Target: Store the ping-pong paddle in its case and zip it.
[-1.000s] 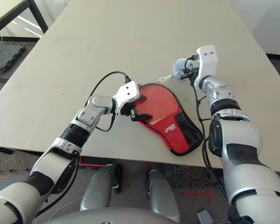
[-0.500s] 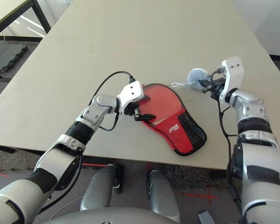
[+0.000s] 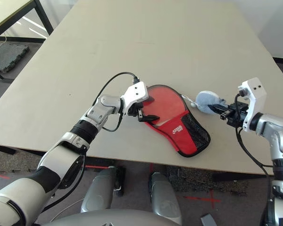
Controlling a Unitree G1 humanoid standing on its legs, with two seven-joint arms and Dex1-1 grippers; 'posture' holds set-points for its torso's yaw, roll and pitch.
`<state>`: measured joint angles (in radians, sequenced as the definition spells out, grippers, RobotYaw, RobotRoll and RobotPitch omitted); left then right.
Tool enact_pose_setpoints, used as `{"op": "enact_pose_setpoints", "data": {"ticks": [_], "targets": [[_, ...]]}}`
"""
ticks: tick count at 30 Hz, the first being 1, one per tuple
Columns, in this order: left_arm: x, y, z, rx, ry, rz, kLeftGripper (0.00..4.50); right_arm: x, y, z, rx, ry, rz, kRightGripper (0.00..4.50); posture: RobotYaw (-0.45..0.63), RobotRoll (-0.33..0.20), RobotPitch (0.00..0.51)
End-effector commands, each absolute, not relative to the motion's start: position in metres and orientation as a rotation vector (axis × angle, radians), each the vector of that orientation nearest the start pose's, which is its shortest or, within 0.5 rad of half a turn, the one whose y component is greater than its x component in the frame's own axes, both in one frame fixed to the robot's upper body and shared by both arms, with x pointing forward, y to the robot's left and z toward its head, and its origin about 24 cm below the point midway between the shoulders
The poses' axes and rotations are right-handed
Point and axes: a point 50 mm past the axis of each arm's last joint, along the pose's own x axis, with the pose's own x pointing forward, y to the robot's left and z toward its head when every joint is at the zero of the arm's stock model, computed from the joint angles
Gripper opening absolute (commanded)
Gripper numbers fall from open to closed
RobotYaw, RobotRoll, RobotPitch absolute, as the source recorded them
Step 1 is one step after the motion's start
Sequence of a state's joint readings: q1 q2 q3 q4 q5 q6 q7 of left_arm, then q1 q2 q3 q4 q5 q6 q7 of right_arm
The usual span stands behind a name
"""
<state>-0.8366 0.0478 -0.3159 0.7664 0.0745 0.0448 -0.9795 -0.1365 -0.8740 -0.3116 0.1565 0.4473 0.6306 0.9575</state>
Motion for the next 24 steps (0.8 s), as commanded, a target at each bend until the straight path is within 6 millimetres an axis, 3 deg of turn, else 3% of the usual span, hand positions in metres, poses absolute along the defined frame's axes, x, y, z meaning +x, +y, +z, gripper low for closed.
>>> {"op": "enact_pose_setpoints", "data": {"ticks": [1,9,13,24], "targets": [[0.334,0.023,0.066,0.440,0.320,-1.344,4.50,0.224,-0.337,0.108,0.001,0.599,0.527,0.01,-0.02,0.000,0.162],[0.335,0.022,0.066,0.438,0.316,-1.347,4.50,0.200,-0.335,0.093,0.035,0.730,0.597,0.00,-0.03,0.000,0.153],[0.335,0.020,0.068,0.442,0.311,-1.347,4.50,0.179,-0.338,0.079,0.030,0.853,0.631,0.00,-0.03,0.000,0.143],[0.338,0.021,0.069,0.453,0.305,-1.348,4.50,0.164,-0.342,0.072,0.039,0.921,0.638,0.00,-0.04,0.000,0.118]]}}
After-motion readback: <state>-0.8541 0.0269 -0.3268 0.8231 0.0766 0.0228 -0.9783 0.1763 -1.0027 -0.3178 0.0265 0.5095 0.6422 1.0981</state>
